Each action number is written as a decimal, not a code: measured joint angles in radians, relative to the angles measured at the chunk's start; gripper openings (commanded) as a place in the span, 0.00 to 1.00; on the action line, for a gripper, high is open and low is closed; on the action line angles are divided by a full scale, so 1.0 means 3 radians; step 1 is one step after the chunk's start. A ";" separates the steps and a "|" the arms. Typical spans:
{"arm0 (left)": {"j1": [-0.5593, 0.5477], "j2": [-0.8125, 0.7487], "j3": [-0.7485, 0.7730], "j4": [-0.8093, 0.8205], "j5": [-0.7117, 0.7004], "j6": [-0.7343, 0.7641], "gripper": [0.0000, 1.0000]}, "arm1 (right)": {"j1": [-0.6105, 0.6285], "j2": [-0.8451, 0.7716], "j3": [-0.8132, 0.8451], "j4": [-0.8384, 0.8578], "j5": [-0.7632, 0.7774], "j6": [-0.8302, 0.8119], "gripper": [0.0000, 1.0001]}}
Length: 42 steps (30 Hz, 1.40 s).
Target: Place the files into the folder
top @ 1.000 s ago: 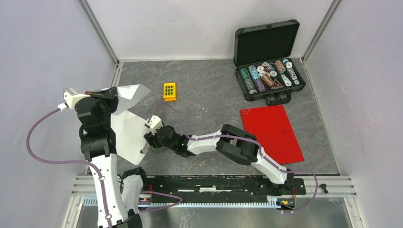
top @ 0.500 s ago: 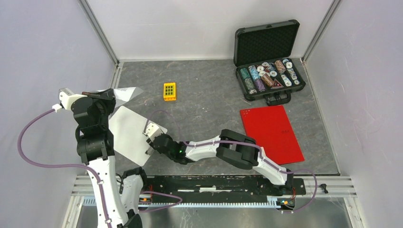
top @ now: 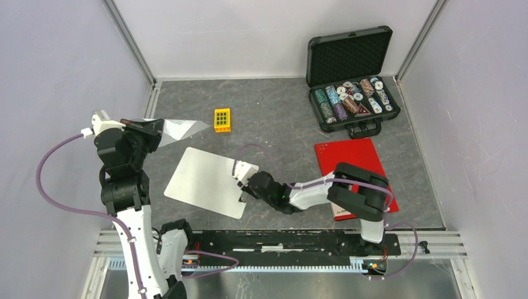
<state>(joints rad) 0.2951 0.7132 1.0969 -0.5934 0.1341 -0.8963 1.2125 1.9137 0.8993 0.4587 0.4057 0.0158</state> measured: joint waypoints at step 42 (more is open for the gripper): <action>-0.1517 0.0393 -0.0746 -0.0369 0.2115 0.0697 0.02 | -0.1240 -0.1570 -0.1212 -0.0601 -0.0682 -0.1263 0.58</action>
<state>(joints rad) -0.1600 0.8310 0.8730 -0.7040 0.7685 -0.6872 0.8406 1.4425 0.5358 0.2783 0.2012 -0.3630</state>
